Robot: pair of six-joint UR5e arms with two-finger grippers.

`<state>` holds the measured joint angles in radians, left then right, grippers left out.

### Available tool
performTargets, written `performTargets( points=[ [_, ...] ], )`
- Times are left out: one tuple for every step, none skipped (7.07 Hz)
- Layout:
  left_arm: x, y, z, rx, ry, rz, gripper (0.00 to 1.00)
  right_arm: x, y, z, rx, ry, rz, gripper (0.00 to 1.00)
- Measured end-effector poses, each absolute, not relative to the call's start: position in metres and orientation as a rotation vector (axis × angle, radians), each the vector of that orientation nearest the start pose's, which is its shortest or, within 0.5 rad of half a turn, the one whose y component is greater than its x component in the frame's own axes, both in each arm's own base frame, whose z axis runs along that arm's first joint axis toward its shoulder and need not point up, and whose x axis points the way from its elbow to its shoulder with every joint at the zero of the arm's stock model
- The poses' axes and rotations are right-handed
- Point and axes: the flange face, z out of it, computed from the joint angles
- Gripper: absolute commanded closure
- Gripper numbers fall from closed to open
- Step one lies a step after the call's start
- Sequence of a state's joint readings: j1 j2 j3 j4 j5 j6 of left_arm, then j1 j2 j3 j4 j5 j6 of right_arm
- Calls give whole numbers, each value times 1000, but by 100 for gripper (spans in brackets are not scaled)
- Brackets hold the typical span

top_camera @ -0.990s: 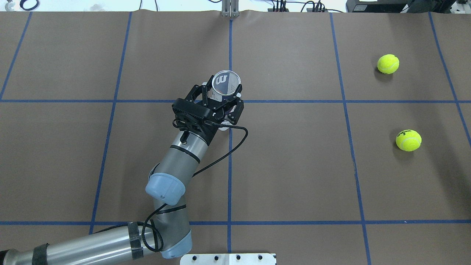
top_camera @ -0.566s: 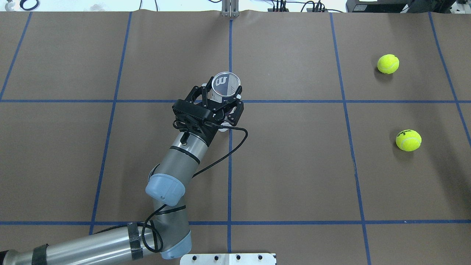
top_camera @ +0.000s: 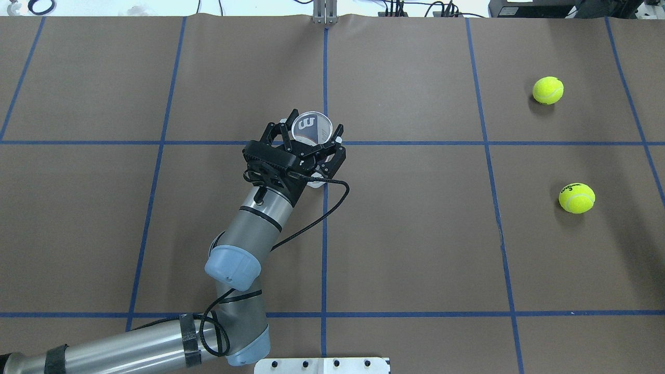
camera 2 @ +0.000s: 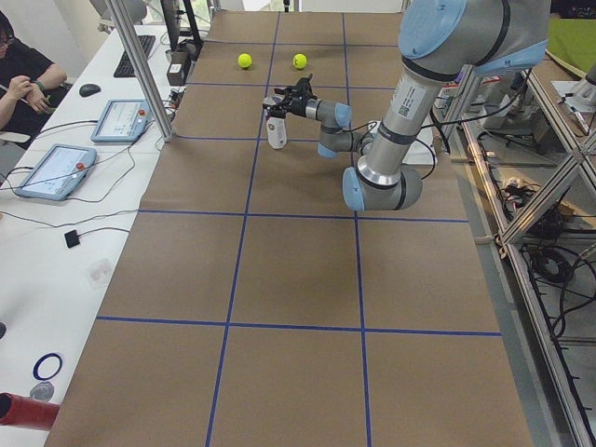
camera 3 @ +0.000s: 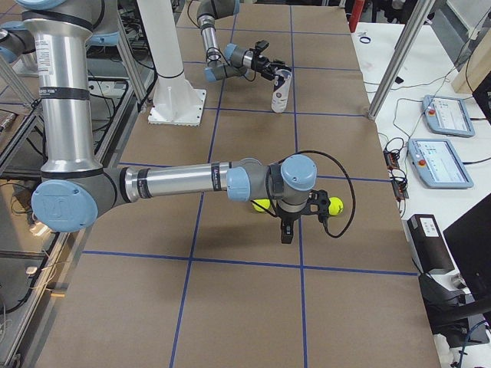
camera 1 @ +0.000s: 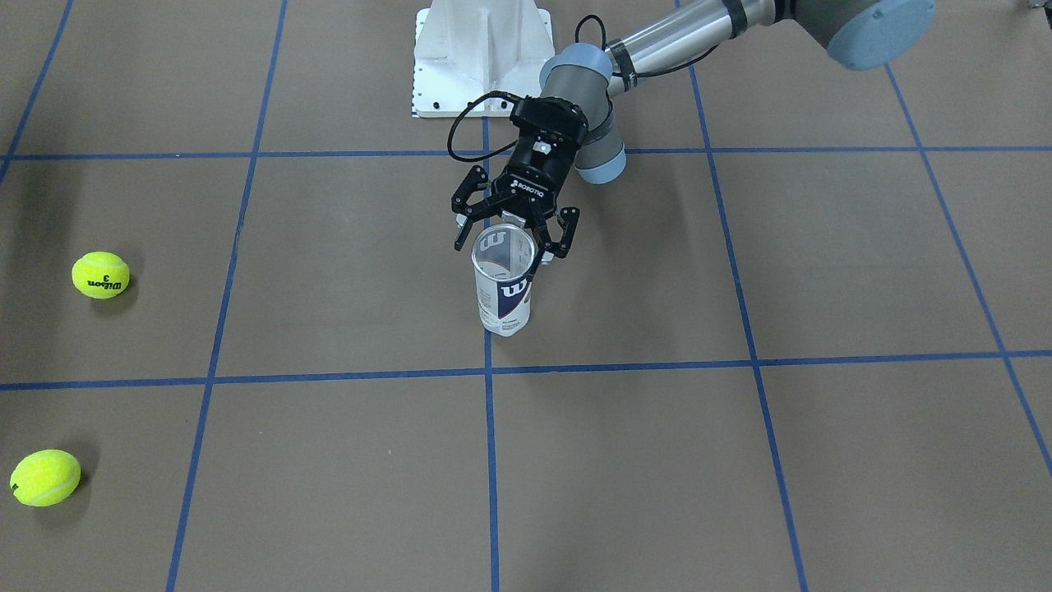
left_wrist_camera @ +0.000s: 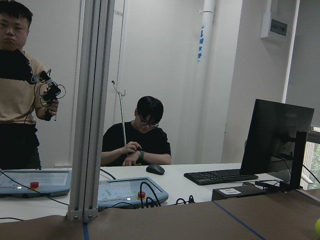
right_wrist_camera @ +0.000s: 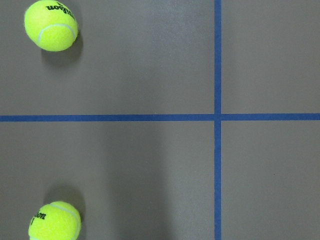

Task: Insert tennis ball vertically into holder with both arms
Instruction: 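Lower the upright can onto the table with the left gripper, then open the left gripper and draw it back from the can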

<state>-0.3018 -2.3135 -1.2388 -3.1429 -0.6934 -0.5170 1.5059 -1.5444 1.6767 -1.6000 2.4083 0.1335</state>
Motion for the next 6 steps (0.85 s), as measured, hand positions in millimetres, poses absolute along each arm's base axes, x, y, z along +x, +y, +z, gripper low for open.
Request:
performTargets(
  points=[
    [569,-397,196,1532,1045,-354,1,26,-509,591,14,-842,21,0],
    [559,-397,184,1542,1063,-367,1,26,-509,591,14,-842,20,0],
    [547,-397,174,1555,1075,-378,1,26,-509,592,13,-842,21,0],
    [535,-397,163,1583,1068,-372,1,26,-509,592,13,-843,21,0],
    [517,-391,153,1625,1041,-348,1,26,-510,589,17,-844,18,0],
    [494,-381,158,1649,1011,-311,1,25,-511,585,24,-847,14,0]
  ],
)
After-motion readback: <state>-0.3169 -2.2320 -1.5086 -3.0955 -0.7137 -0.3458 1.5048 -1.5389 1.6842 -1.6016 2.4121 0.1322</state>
